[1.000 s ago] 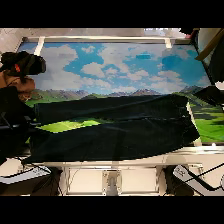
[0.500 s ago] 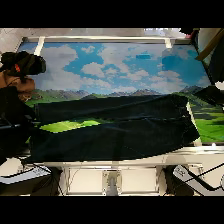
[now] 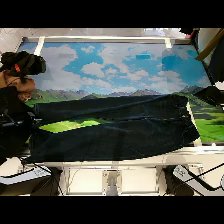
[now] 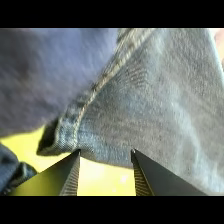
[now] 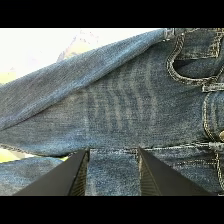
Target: Fold the clothes and pants, and hang the long-sleeved shirts on hangers.
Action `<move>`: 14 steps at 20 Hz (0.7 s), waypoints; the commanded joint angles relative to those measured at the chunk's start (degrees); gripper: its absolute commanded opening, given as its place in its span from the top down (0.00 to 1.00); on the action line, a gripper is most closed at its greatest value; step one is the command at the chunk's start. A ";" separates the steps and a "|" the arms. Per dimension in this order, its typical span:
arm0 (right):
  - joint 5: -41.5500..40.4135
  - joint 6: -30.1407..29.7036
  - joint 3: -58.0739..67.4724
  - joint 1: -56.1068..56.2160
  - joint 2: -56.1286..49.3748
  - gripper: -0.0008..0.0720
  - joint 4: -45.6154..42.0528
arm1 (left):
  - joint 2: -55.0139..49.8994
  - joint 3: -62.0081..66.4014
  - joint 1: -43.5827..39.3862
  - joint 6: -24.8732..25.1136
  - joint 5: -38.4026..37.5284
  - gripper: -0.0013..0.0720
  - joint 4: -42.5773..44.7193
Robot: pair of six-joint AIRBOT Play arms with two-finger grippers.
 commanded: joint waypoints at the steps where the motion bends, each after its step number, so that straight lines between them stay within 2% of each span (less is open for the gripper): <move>1: 0.07 -0.24 0.00 0.07 0.04 0.52 -0.46 | 0.07 -0.04 1.05 -3.10 -4.09 0.48 7.26; 3: -0.02 -0.24 0.00 0.07 0.00 0.52 -0.79 | 0.04 -0.50 1.27 -4.74 -1.62 0.48 8.68; 7: 0.28 -0.20 0.00 0.07 0.00 0.52 -0.74 | -0.04 -1.40 0.76 -3.10 4.81 0.48 1.64; 14: 0.24 -0.20 -0.02 0.07 0.00 0.52 -0.74 | -0.07 -1.42 0.39 -2.82 6.08 0.49 1.62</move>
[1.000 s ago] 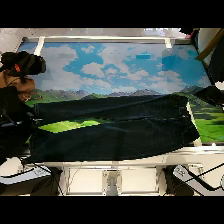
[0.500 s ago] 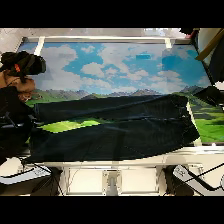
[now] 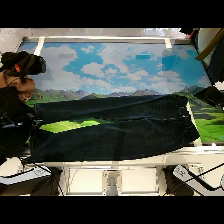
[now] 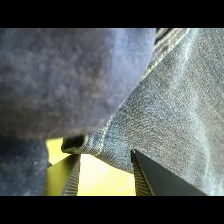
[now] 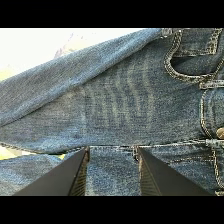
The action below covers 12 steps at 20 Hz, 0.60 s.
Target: Fold the clothes and pants, and hang the long-sleeved shirts on hangers.
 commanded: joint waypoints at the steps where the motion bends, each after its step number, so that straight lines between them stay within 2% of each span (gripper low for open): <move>1: 0.02 0.02 0.00 0.07 0.00 0.52 -0.02 | -0.07 -0.13 -0.04 0.13 1.16 0.49 1.36; 3: 0.02 0.02 0.00 0.07 0.00 0.52 -0.02 | -0.07 -0.61 -0.02 0.15 1.27 0.51 2.19; 4: 0.00 0.02 0.00 0.07 0.00 0.52 -0.02 | -0.07 -0.87 -0.07 0.13 1.86 0.63 1.99; 5: 0.02 0.02 0.00 0.07 0.00 0.52 0.02 | -0.04 -1.05 -0.28 0.15 2.54 0.81 1.73; 6: 0.04 0.04 0.00 0.07 0.00 0.52 0.09 | -0.04 -1.03 -0.33 0.15 2.99 0.95 1.29; 8: 0.07 0.04 0.00 0.07 0.00 0.52 0.20 | 0.24 -0.96 -0.31 0.44 3.67 0.96 -2.56; 10: 0.15 0.07 0.00 0.07 0.04 0.52 0.20 | 1.75 -0.22 -0.31 3.30 3.21 0.96 -6.71; 12: 0.26 0.04 0.07 -0.04 0.44 0.52 -0.07 | 5.40 1.64 -0.33 3.65 1.68 0.96 -7.48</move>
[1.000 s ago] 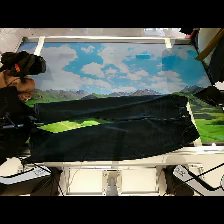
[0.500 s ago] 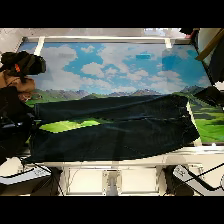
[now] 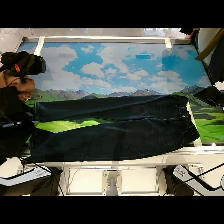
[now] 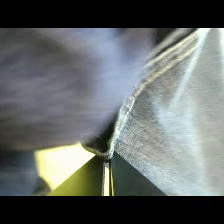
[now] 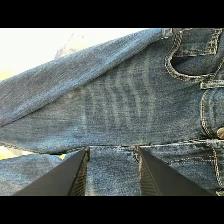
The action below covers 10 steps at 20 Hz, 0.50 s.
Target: Fold the clothes and pants, and hang the long-sleeved shirts on hangers.
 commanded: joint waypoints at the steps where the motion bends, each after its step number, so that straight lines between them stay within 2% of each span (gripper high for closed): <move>1: 0.09 0.02 0.39 -0.04 0.63 0.52 -0.50 | 5.62 2.89 -0.02 1.46 -1.68 0.96 -3.52; 4: -0.55 0.02 2.91 -0.04 0.76 0.52 -1.36 | 13.11 8.31 -1.70 1.42 -0.98 0.96 -3.76; 6: -4.11 0.02 3.43 0.02 0.74 0.52 -1.20 | 14.34 13.42 -6.10 1.36 0.66 0.96 -3.72; 9: -10.29 0.02 2.84 1.09 -0.04 0.56 -1.07 | 10.93 19.41 -15.74 -1.31 11.65 0.97 -2.95; 10: -11.65 0.00 2.73 1.77 -0.68 0.56 -1.25 | 8.33 21.38 -18.47 -4.02 15.47 0.97 -1.51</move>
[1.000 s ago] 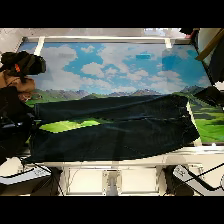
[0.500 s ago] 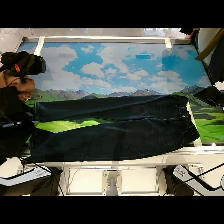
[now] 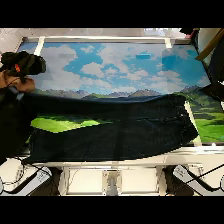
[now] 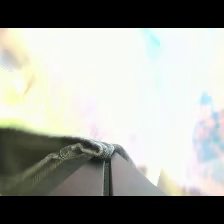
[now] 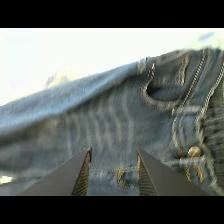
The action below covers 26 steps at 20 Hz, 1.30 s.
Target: Fold the clothes and pants, and hang the long-sleeved shirts on hangers.
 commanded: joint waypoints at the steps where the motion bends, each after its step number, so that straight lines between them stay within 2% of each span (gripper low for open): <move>1: -6.45 -0.02 -0.07 1.66 -1.53 0.56 -0.26 | -6.21 7.93 -9.20 -6.64 11.54 0.97 3.39; 5: -11.19 0.00 -0.07 4.96 -5.81 0.56 -0.37 | -23.61 20.04 -15.61 -11.30 13.38 0.97 7.13; 6: -12.17 -0.02 -0.07 5.60 -6.88 0.56 -0.39 | -27.06 22.80 -15.96 -14.45 14.45 0.97 9.79; 9: -15.54 0.00 -0.07 6.03 -10.14 0.56 -0.72 | -32.35 28.30 -15.04 -30.08 15.30 0.97 24.57; 10: -16.70 0.00 -0.07 6.03 -11.13 0.56 -0.85 | -32.92 29.09 -14.78 -33.73 15.37 0.97 29.16; 12: -18.71 0.04 -0.07 6.03 -13.38 0.56 -0.50 | -33.18 29.55 -14.45 -36.54 15.45 0.97 34.18; 16: -19.28 0.07 -0.07 6.05 -17.70 0.54 0.52 | -33.53 29.55 -15.34 -35.26 15.41 0.95 34.42; 17: -19.28 0.04 -0.07 6.05 -18.45 0.50 1.16 | -33.53 29.55 -15.98 -33.62 15.30 0.78 34.42; 18: -19.37 0.02 -0.07 6.05 -18.95 0.47 1.38 | -33.40 29.57 -16.59 -32.37 15.32 0.39 34.42; 19: -19.32 0.02 -0.07 6.03 -18.91 0.42 1.27 | -33.00 29.57 -16.74 -32.11 14.95 0.20 34.42; 22: -17.59 -0.35 0.20 5.11 -16.17 0.42 -2.40 | -28.37 29.59 -14.03 -31.26 6.38 0.21 36.68; 25: -10.36 -0.61 -0.11 0.55 -11.82 0.42 -7.13 | -20.17 29.35 -7.54 -30.12 -11.89 0.21 42.84; 26: -6.93 -2.38 -0.96 -1.68 -10.43 0.42 -7.08 | -17.05 28.37 -5.33 -29.38 -17.68 0.21 45.70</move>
